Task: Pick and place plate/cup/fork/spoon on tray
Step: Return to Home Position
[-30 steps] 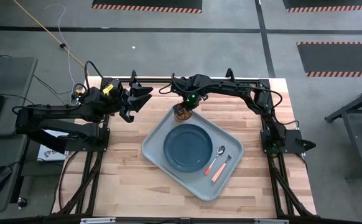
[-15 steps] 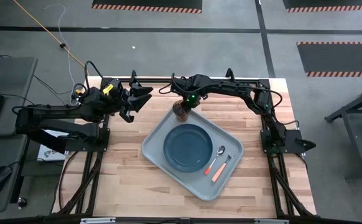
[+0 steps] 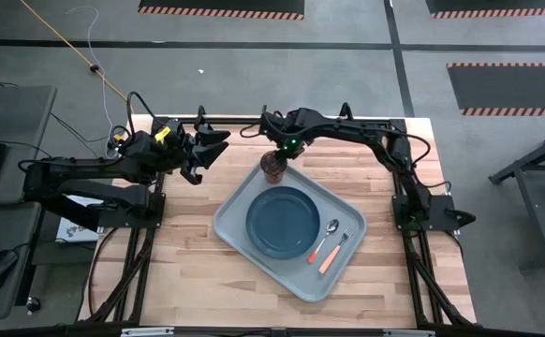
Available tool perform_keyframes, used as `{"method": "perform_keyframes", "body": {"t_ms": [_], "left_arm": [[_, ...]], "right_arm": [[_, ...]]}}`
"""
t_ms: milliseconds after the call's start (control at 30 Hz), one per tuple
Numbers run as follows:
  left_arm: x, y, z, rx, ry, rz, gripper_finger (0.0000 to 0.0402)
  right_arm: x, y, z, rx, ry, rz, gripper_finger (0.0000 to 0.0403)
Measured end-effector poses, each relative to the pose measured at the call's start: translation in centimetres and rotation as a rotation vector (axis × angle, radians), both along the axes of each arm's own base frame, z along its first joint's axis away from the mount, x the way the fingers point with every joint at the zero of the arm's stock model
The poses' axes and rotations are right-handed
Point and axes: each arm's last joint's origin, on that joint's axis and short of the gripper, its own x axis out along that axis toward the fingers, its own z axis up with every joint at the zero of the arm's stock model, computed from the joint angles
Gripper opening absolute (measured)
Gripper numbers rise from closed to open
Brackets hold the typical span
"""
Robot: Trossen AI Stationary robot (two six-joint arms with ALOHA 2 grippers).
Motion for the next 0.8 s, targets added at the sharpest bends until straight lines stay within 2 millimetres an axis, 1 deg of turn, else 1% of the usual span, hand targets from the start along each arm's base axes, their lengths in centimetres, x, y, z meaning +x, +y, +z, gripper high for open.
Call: {"method": "perform_keyframes", "body": {"t_ms": [167, 400, 533, 667, 800], "left_arm": [[0.0, 0.0, 0.0, 0.004, 0.0, 0.014, 0.0148], [0.0, 0.0, 0.0, 0.005, 0.001, 0.017, 0.0148], [0.0, 0.1, 0.0, 0.023, 0.004, 0.03, 0.0148], [0.0, 0.1, 0.0, 0.022, 0.006, 0.033, 0.0148], [0.1, 0.1, -0.1, 0.019, 0.02, 0.036, 0.0148]], "right_arm": [[-0.9, -0.2, 2.1, -0.031, -0.042, 0.029, 0.0177], [-2.9, 0.5, 5.9, -0.083, -0.093, 0.116, 0.0177], [-4.7, 1.8, 8.6, -0.118, -0.108, 0.184, 0.0177], [-6.7, 3.8, 11.0, -0.161, -0.094, 0.265, 0.0177], [-8.5, 5.7, 13.3, -0.212, -0.115, 0.299, 0.0177]]}}
